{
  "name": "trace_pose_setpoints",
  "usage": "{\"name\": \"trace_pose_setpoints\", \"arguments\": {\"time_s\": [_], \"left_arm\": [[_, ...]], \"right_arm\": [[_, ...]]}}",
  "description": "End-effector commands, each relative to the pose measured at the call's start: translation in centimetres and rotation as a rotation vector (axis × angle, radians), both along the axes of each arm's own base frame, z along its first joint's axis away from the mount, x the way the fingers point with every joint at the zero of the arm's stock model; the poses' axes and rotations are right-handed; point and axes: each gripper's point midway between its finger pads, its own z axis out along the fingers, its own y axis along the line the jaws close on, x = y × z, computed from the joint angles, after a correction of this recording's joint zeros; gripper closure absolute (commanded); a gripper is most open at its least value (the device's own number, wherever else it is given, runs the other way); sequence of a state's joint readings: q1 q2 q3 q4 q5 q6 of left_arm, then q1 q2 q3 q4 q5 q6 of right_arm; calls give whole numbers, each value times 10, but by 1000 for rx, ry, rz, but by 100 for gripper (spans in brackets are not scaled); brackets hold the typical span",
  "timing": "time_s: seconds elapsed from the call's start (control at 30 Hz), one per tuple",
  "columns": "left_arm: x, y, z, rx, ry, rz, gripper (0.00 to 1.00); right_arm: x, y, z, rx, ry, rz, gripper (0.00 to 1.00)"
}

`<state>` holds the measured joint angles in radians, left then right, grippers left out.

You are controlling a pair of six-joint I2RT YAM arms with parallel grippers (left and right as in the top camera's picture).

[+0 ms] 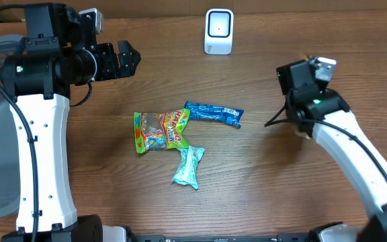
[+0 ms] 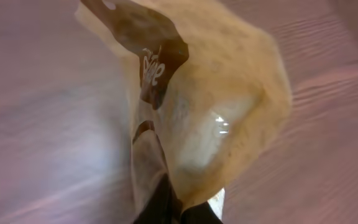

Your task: Scan the item barcode

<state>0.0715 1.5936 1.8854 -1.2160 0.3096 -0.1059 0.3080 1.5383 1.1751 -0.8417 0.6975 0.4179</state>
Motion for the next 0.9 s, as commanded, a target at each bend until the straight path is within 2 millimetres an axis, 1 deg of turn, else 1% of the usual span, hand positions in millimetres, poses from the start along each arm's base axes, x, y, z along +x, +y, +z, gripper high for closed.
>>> {"name": "trace_pose_setpoints", "arguments": {"time_s": [0.0,0.07,0.1,0.13,0.27,0.3,0.33,0.37,0.43,0.47,0.5,0.53,0.6,0.63,0.7,0.73,0.8,0.87], "left_arm": [[1,-2,-4,-4,15,8,0],[1,-1,-4,-4,15,8,0],[1,-1,-4,-4,15,8,0],[1,-1,-4,-4,15,8,0],[1,-2,-4,-4,15,8,1],[1,-2,-4,-4,15,8,0],[1,-2,-4,-4,14,8,0],[1,-2,-4,-4,15,8,0],[1,-2,-4,-4,15,8,0],[1,-2,-4,-4,15,8,0],[1,-2,-4,-4,15,8,0],[1,-2,-4,-4,15,8,0],[1,-2,-4,-4,15,8,0],[1,-2,-4,-4,14,8,1],[1,-1,-4,-4,15,8,0],[1,-1,-4,-4,15,8,0],[1,-2,-4,-4,14,8,0],[1,-1,-4,-4,15,8,0]], "right_arm": [[4,-18,1,-264,114,52,96],[3,-18,0,-351,146,67,96],[3,-14,1,-390,151,79,96],[4,-12,0,-396,152,85,96],[5,18,-10,-409,190,201,96],[4,33,-20,-379,222,265,96],[3,40,-25,-361,234,289,94],[0,58,-39,-300,262,349,82],[-8,85,-56,-192,303,433,69],[-13,102,-65,-120,325,482,62],[-22,123,-73,-29,354,544,53],[-32,143,-80,52,383,600,48],[-44,162,-86,141,421,652,47],[-49,172,-87,192,436,679,42],[-57,182,-86,259,465,705,32],[-58,186,-81,286,474,710,28],[-55,186,-68,309,474,697,22],[-46,181,-46,322,460,670,21]]}}
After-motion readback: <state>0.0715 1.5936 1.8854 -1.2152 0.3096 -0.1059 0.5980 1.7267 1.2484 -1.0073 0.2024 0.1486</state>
